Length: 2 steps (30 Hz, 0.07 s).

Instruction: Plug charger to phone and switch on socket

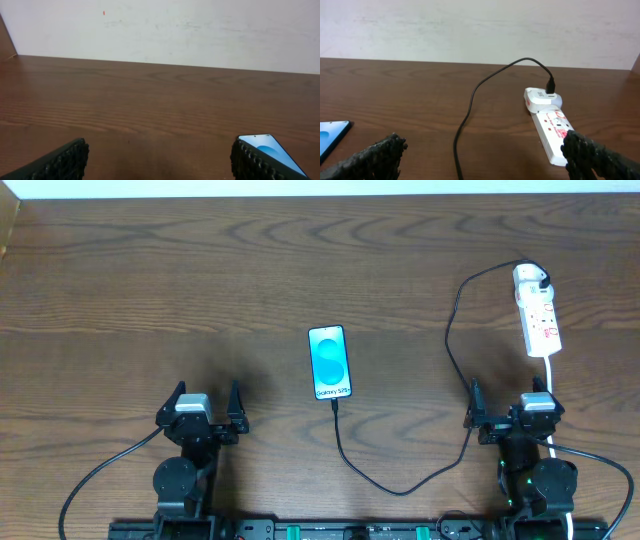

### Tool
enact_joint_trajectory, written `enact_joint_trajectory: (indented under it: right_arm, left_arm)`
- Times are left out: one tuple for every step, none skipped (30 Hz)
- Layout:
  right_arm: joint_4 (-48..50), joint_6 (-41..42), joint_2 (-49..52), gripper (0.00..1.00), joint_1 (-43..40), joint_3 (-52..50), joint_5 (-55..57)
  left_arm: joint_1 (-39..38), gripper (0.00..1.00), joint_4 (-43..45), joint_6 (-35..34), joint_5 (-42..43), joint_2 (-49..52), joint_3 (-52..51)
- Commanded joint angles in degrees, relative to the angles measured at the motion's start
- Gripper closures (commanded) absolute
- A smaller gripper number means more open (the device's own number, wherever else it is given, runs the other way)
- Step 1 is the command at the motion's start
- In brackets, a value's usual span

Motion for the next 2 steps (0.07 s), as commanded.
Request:
enact_joint_trajectory:
  right_arm:
    - [-0.22,0.37,-0.55,0.01,0.44,-0.07,0.87]
    - [-0.24,0.37,-0.55,0.01,0.44,-0.07,0.87]
  left_arm:
    - [0.28,0.09,-2.12,-0.28,-1.40,-0.35,-0.98]
    - [0.28,0.09,-2.12,-0.28,-1.40,-0.35,-0.98]
